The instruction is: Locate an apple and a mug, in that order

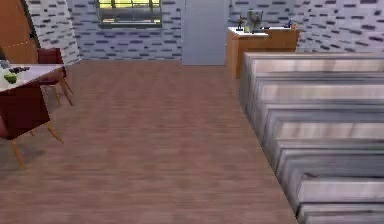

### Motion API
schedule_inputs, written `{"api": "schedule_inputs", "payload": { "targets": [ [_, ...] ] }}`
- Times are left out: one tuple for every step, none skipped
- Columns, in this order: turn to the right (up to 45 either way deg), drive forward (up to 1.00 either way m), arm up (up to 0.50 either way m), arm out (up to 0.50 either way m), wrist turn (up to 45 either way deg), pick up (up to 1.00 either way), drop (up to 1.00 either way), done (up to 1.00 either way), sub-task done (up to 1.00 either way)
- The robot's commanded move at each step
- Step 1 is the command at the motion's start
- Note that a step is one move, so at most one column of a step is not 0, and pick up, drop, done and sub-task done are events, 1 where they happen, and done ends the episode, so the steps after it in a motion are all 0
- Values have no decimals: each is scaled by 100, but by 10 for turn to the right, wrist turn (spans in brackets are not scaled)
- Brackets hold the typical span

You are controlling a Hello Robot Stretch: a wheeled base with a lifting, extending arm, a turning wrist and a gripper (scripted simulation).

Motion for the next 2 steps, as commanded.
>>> {"api": "schedule_inputs", "payload": {
  "targets": [
    [-270, 0, 0, 0, 0, 0, 0, 0, 0],
    [0, 100, 0, 0, 0, 0, 0, 0, 0]
  ]
}}
